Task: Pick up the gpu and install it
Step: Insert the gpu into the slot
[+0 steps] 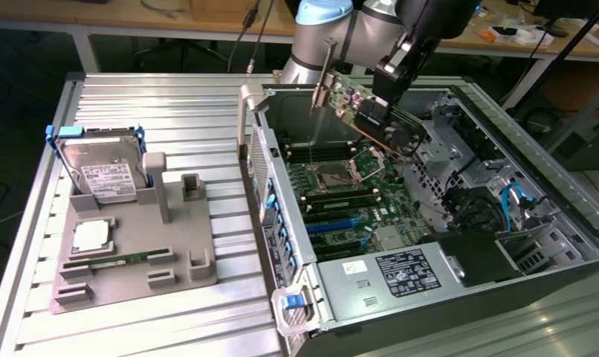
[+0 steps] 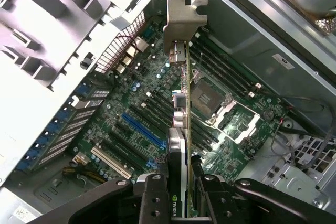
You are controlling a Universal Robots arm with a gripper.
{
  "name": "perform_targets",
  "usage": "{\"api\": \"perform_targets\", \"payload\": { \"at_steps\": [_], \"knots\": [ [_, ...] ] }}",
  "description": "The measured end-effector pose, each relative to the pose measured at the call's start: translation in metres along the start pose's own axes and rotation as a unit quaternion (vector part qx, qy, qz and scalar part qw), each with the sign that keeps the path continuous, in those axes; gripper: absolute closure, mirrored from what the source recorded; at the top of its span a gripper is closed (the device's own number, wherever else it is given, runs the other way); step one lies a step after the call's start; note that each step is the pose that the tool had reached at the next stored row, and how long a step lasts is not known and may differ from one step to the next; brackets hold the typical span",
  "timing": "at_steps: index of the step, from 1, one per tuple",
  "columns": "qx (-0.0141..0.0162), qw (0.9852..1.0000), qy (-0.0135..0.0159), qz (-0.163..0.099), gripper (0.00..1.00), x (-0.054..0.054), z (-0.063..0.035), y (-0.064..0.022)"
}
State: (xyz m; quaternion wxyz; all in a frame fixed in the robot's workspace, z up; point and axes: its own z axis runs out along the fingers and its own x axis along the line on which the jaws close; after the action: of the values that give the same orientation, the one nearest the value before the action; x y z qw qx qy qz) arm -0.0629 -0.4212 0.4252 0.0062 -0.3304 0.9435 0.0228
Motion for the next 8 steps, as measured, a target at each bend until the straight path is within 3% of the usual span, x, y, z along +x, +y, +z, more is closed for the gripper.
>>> {"api": "perform_targets", "payload": {
  "at_steps": [8],
  "knots": [
    [-0.0003,0.9999,0.0004,-0.011,0.73,-0.0009,0.0001,0.0011]
  ]
}}
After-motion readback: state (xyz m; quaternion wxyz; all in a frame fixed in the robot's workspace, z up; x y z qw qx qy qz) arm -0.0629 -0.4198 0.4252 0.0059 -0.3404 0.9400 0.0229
